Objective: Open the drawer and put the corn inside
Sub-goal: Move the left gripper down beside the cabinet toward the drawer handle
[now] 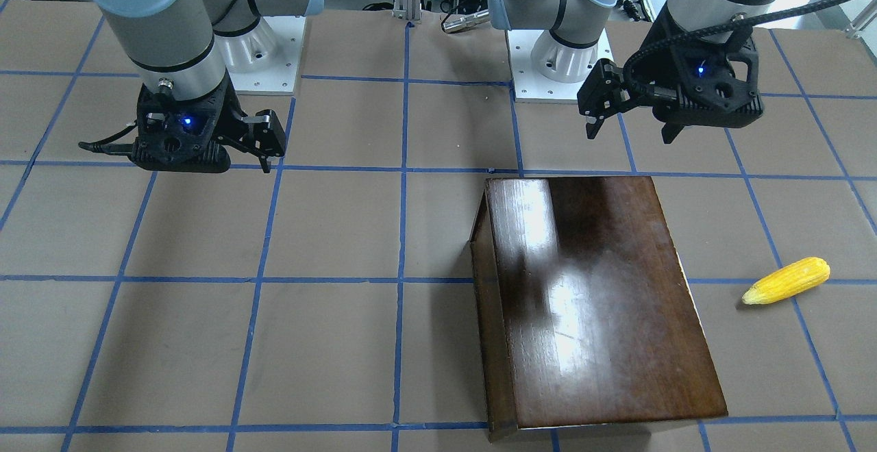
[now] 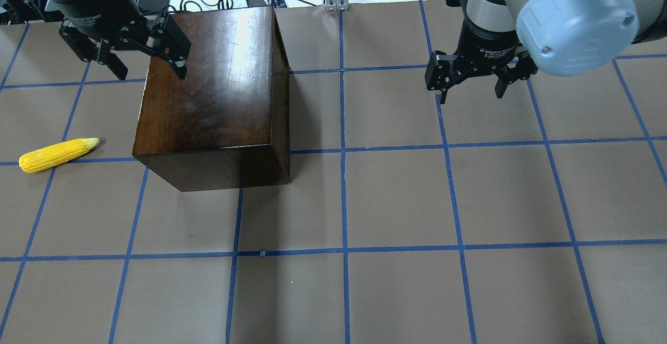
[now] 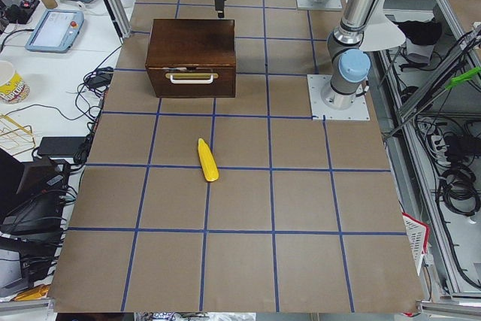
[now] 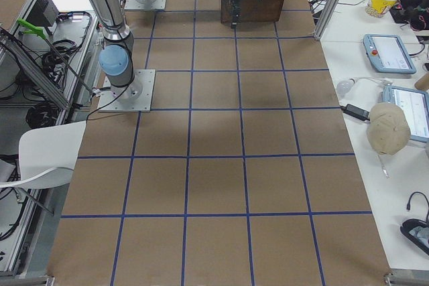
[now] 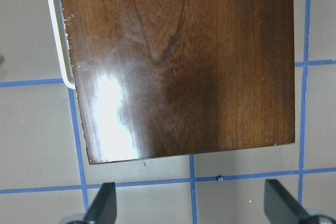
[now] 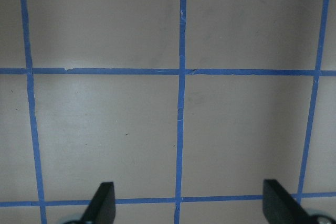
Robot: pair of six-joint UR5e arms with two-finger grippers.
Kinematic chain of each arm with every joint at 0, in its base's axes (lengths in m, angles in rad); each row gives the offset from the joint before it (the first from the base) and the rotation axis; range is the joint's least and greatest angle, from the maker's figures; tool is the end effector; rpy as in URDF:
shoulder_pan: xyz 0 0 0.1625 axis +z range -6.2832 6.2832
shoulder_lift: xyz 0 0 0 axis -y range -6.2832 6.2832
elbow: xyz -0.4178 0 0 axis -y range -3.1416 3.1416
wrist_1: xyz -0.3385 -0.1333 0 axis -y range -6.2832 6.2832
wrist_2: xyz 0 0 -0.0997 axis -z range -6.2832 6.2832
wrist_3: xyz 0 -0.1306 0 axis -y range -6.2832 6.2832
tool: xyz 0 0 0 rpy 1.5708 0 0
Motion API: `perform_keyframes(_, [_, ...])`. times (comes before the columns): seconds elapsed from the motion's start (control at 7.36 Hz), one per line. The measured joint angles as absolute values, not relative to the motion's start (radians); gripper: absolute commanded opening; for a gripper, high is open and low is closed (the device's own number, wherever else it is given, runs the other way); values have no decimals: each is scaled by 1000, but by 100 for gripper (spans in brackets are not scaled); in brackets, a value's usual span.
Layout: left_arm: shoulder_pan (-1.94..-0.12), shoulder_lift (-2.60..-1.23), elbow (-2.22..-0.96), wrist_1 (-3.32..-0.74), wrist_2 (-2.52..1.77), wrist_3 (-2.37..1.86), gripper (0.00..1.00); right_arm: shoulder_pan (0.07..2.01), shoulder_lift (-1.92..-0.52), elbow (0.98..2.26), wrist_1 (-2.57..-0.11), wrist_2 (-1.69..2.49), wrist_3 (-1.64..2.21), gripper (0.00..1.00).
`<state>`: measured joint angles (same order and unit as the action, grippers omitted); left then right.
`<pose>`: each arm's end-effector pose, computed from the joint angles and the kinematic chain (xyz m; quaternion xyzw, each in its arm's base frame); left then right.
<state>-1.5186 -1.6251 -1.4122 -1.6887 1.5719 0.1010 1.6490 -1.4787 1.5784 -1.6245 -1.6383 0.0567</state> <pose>-0.1091 -0.4636 0.4830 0.0244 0.9997 0.0068 0.0000 0.1607 -0.4577 0.4101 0.0115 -0.9991 -0.0207 0.0352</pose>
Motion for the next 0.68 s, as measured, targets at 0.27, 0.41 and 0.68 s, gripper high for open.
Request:
perform_keyframes(0.27, [-1519,-1632,-1414,-1660,1572,102,100,1649,-1478,1578,-1625,-1638,57,100])
perform_keyframes(0.41, [-1516,-1640,-1413,-1655,1573,104,100,1649,-1478,1578,-1626,-1638,57,100])
perform_keyframes(0.68, [-1506,-1667,-1410,-1651,1573,111,100,1649,-1479,1578,-1625,-1638,57,100])
